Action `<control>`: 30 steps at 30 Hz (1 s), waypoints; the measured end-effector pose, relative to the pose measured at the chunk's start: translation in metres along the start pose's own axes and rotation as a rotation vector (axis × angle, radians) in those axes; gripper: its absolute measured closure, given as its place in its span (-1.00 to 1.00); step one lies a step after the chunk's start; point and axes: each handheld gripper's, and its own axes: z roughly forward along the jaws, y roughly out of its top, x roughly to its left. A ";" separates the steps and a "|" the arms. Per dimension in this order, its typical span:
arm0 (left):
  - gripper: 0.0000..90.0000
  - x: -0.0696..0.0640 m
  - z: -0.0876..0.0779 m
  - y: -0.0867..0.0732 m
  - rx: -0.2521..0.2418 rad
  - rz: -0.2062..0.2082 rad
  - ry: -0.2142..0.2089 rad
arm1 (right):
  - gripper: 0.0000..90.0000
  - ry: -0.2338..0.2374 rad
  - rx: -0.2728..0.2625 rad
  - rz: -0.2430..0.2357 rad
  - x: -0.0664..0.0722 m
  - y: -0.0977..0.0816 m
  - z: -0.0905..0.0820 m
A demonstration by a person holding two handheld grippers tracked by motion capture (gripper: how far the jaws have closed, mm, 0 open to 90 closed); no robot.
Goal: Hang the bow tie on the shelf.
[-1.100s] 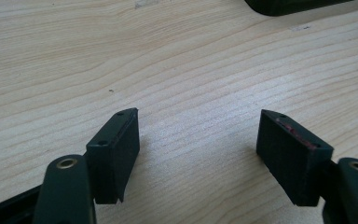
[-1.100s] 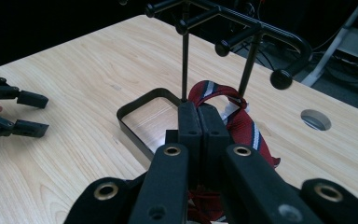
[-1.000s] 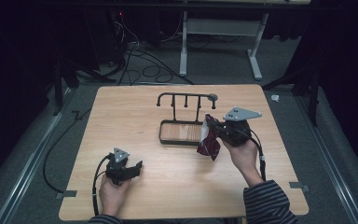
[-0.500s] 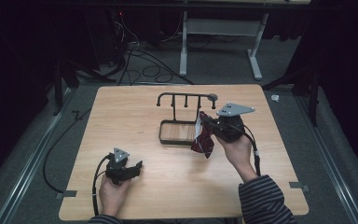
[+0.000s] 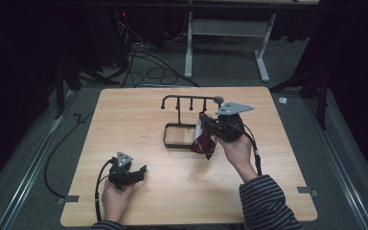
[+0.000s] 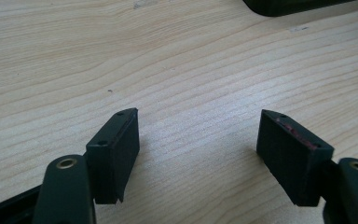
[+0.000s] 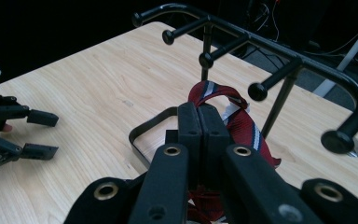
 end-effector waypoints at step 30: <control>-0.33 0.000 0.000 0.000 0.000 0.001 -0.005 | 1.00 -0.009 0.016 0.029 -0.005 0.030 0.031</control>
